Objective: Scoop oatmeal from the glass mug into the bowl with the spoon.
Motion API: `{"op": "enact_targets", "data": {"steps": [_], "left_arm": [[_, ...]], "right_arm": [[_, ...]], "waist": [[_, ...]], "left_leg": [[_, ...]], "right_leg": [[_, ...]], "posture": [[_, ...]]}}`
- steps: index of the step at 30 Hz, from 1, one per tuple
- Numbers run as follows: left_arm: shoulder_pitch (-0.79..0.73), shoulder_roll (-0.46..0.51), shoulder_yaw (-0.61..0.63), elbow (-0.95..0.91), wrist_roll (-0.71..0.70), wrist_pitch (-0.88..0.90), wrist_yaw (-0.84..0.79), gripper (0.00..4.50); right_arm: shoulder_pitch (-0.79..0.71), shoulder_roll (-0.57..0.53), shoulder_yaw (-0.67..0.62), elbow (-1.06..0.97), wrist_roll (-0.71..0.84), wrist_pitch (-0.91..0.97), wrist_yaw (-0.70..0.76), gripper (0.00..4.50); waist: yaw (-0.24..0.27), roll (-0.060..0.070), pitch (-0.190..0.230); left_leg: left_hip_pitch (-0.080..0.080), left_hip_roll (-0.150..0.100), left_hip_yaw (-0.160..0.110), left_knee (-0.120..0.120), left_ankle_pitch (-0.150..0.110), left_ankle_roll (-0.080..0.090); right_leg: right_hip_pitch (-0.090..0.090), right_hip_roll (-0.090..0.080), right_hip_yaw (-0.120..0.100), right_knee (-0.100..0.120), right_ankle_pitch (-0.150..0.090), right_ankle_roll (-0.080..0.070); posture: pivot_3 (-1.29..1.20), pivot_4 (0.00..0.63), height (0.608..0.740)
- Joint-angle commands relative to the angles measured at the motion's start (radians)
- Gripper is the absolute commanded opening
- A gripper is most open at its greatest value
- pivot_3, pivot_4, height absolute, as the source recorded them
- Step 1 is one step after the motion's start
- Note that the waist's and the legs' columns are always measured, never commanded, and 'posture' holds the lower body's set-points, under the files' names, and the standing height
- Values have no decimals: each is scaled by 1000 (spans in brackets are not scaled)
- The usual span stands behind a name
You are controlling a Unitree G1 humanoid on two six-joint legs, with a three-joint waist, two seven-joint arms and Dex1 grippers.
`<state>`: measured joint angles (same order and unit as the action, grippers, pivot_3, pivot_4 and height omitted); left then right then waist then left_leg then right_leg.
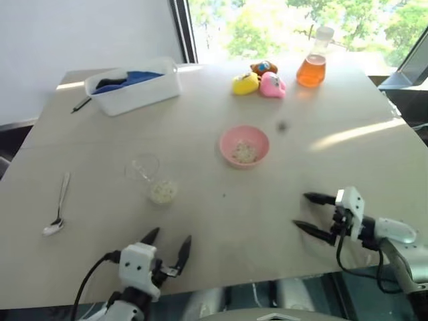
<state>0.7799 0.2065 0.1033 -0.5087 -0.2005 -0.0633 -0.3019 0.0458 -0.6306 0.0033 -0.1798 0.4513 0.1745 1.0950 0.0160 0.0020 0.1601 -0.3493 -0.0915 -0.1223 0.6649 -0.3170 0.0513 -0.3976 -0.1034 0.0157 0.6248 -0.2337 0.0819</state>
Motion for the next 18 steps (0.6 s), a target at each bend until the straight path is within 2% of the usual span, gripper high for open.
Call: {"op": "enact_targets", "data": {"steps": [1,4,7,10,12,18], "left_arm": [[-44,1,162,-14,-76,52,72,4426],[-120,28,226,-56,-102,126,97,4426],[-180,50,274,-102,-161,229,122,4426],[-249,118,371,-103,-221,360,145,4426],[-277,155,423,-98,-254,419,143,4426],[-330,351,635,-8,-419,610,36,4426]], "right_arm": [[-56,-42,21,-171,103,116,39,4500],[-95,-71,43,-256,159,197,54,4500],[-136,-94,40,-322,246,299,47,4500],[-175,-104,40,-380,300,350,42,4500],[-185,-111,46,-400,300,355,45,4500],[-166,-121,51,-374,248,307,55,4500]], "waist": [[1,0,2],[8,-2,3],[12,-6,4],[14,-7,4],[14,-7,4],[12,-7,4]], "left_leg": [[-1,0,-1,0,0,0],[-15,0,-6,4,6,-8],[-17,-2,-6,5,6,-8],[-18,-3,-6,4,5,-7],[-20,-3,-7,4,5,-7],[-20,-3,-8,4,5,-7]], "right_leg": [[-1,0,-1,0,0,0],[-13,2,-8,2,1,-1],[-14,2,-10,1,1,-1],[-15,1,-10,1,1,-1],[-17,2,-10,1,1,-1],[-17,2,-12,2,1,-1]], "posture": [[0,150,740],[0,150,740],[0,150,740],[0,150,740],[0,150,740],[0,150,740]]}}
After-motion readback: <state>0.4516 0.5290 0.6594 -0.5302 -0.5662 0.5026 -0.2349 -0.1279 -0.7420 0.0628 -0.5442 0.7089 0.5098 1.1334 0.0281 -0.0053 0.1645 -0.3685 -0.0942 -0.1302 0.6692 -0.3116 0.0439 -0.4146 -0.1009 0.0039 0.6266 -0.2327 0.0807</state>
